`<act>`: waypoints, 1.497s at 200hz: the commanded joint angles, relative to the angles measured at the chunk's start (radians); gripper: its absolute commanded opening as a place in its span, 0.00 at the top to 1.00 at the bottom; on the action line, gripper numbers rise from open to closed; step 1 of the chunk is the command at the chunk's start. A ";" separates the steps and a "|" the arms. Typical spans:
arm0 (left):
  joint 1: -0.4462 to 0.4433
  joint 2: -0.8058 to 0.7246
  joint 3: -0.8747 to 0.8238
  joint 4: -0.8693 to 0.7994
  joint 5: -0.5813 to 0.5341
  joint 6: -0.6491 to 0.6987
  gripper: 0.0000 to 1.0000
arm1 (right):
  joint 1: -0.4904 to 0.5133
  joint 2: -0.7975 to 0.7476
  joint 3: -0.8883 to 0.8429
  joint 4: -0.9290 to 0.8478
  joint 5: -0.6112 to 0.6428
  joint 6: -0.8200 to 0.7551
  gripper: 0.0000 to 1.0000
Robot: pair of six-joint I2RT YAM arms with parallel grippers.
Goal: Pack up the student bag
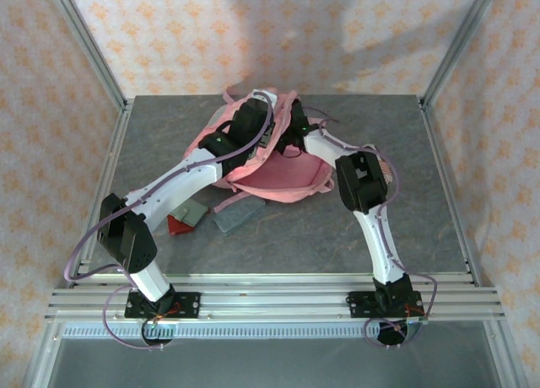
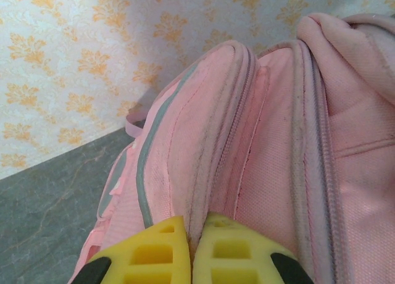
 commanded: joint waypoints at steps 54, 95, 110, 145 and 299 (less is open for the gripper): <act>-0.002 0.092 0.130 0.007 -0.148 -0.178 1.00 | -0.042 -0.537 -0.619 0.095 0.147 -0.137 0.53; 0.008 0.207 0.254 -0.007 -0.124 -0.309 1.00 | -0.056 -0.800 -0.882 0.123 0.201 -0.173 0.53; 0.009 0.266 0.303 -0.023 -0.074 -0.369 1.00 | -0.056 -0.872 -0.944 0.115 0.211 -0.194 0.57; 0.007 0.375 0.357 -0.026 0.076 -0.476 1.00 | -0.054 -1.055 -1.113 0.217 0.215 -0.196 0.63; 0.225 -0.433 -0.952 0.699 0.327 -0.897 0.32 | 0.069 -1.065 -1.273 0.552 0.078 -0.125 0.16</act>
